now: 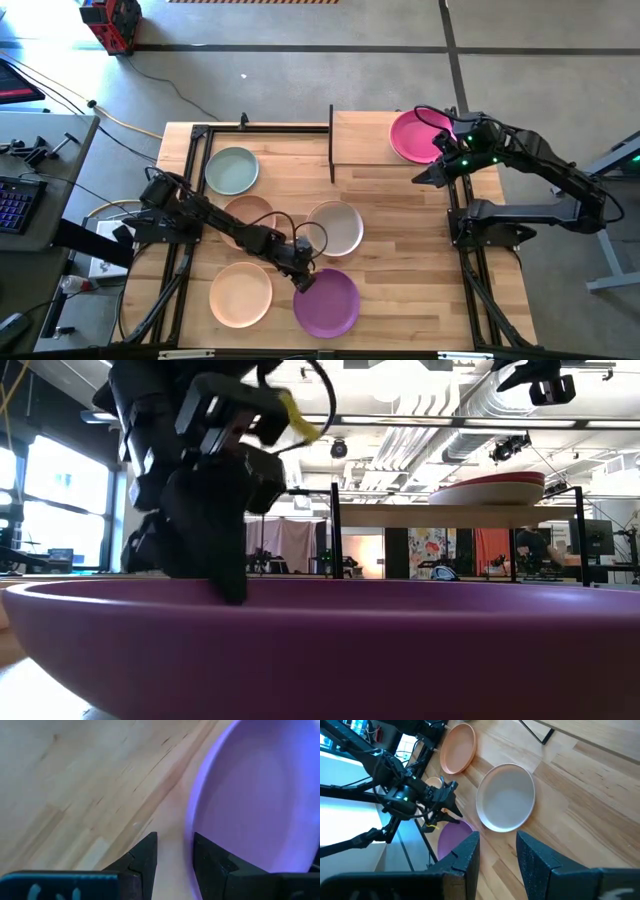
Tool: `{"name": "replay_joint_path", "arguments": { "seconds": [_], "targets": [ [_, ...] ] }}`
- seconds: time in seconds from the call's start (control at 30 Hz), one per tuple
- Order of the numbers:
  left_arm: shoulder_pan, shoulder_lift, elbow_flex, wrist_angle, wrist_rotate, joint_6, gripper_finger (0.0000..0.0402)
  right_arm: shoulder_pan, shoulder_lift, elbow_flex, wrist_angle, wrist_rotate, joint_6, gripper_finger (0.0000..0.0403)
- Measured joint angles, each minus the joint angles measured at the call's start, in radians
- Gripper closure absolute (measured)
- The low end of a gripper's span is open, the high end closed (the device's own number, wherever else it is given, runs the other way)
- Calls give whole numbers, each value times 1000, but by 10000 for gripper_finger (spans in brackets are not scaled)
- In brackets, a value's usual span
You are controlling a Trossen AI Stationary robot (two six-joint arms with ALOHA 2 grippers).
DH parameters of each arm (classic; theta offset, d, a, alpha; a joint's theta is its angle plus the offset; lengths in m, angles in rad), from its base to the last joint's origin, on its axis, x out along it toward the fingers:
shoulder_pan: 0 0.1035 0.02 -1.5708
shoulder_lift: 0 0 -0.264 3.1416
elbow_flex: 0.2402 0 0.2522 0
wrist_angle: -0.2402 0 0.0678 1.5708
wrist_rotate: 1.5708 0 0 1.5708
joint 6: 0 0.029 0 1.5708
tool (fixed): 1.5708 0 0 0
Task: Place and stack plates onto a shelf
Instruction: Stack the violet plate on top of the pink plate on the shelf
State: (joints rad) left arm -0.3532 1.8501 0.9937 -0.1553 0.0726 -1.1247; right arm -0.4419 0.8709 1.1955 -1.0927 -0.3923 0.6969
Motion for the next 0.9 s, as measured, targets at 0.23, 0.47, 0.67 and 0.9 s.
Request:
{"name": "replay_joint_path", "arguments": {
  "seconds": [0.23,0.47,0.67,0.9],
  "targets": [
    [-1,11,0,21,-1,1,303,0,0,0,6,7,-1,297],
    [-3,11,1,22,9,40,372,0,0,0,7,52,3,297],
    [-3,-17,2,7,9,90,394,0,0,0,11,43,2,297],
    [-1,-112,3,-74,-102,158,399,0,3,0,67,1,-19,297]
  ]
}}
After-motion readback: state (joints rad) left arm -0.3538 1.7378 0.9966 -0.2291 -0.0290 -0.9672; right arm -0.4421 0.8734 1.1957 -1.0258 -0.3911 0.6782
